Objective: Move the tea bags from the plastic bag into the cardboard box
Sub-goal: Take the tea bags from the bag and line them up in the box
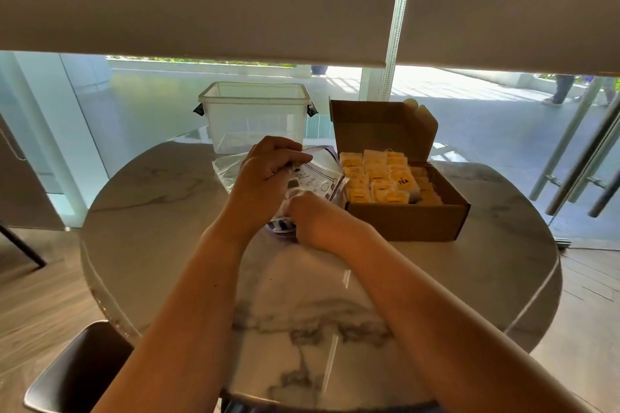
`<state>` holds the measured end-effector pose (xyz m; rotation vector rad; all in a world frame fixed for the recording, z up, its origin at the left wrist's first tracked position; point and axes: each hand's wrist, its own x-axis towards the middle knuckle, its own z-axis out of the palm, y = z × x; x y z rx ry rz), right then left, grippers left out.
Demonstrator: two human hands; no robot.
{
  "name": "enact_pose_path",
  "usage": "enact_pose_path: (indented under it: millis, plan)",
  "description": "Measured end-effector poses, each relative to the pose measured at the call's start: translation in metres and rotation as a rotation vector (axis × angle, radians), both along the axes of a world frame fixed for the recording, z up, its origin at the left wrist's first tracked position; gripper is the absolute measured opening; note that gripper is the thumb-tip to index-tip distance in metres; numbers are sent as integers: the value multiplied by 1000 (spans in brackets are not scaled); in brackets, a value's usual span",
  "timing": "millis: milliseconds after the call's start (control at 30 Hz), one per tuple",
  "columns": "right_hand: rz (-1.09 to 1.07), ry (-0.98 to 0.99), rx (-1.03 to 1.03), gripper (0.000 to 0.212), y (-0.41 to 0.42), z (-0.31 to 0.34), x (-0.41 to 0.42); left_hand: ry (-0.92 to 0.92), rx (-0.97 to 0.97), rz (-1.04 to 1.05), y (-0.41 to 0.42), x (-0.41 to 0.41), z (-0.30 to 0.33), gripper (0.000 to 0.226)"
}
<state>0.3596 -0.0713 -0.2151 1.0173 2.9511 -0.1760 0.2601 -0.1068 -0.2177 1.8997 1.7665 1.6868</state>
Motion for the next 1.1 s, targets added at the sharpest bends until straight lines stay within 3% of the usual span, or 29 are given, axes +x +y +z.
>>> enact_pose_path:
  millis: [67, 200, 300, 367, 433, 567, 667, 800, 967, 1100]
  plan:
    - [-3, -125, 82, 34, 3, 0, -7, -15, -6, -4, -1, 0, 1, 39]
    - [-11, -111, 67, 37, 7, 1, -6, -24, -15, -15, -1, 2, 2, 39]
    - [-31, 224, -34, 29, 11, 4, 10, -11, -16, 1, -1, -1, 2, 40]
    - [-11, 371, 38, 31, 15, 5, 18, -7, -16, 9, 0, -1, 2, 40]
    - [-1, 270, 136, 38, 14, 6, 17, 5, -21, 3, 0, 0, 2, 39]
    - [20, -265, 240, 39, 6, -1, -5, -35, -15, -15, -2, 1, 1, 42]
    - [33, -275, 239, 39, 10, -4, -13, -34, -6, -10, -2, 0, 1, 42]
    - [8, 55, 79, 29, 6, -2, 5, -57, -22, -37, -2, 2, 2, 44]
    - [-68, 807, -563, 29, 10, 23, 45, -43, -12, -29, -2, -1, 1, 35]
    - [-117, 1089, -903, 34, 21, 33, 66, -179, 7, -118, -6, 3, 2, 28]
